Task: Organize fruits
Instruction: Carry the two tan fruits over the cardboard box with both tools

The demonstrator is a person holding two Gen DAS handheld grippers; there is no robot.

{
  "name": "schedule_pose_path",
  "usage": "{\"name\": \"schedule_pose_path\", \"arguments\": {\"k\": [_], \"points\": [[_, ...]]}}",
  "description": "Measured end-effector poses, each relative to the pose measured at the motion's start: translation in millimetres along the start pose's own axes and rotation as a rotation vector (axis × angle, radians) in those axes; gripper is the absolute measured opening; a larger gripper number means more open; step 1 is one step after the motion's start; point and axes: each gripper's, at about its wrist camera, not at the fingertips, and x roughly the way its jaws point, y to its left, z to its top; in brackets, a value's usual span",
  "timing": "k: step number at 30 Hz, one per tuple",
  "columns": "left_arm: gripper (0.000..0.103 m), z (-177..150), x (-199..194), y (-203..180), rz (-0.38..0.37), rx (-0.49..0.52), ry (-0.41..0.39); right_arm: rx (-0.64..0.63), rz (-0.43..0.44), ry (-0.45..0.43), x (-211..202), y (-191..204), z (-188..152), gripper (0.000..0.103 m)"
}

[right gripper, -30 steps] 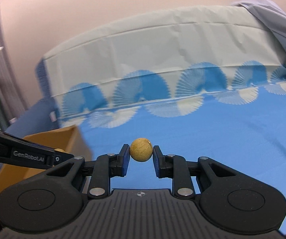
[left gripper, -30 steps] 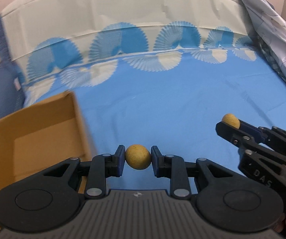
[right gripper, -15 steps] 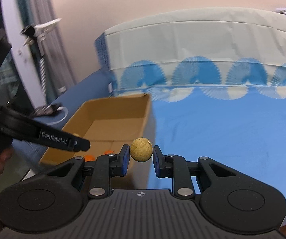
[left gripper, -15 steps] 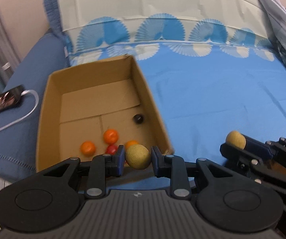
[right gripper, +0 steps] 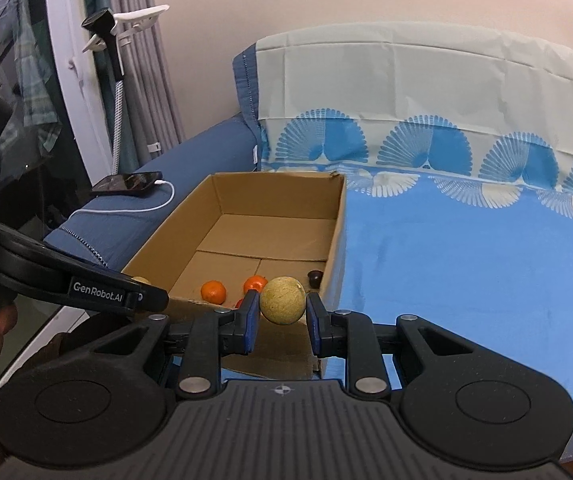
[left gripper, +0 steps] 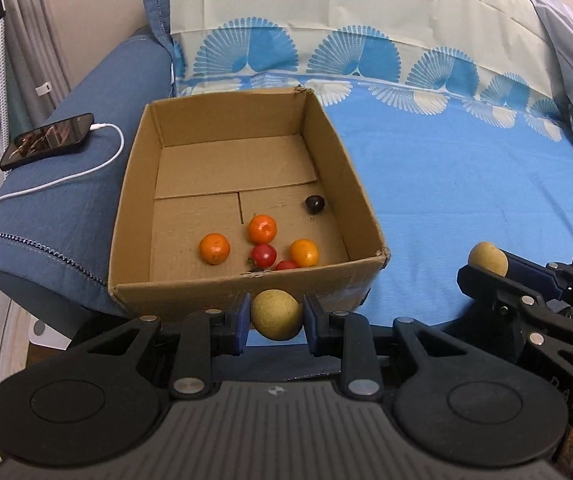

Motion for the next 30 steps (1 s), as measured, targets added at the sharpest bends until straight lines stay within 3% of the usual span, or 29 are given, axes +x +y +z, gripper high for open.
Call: {"name": "schedule_pose_path", "arguments": {"k": [30], "points": [[0.031,29.2,38.1,45.7,-0.003,-0.057,0.017,-0.056,-0.015,0.077,53.2,20.6,20.9,0.026]]}}
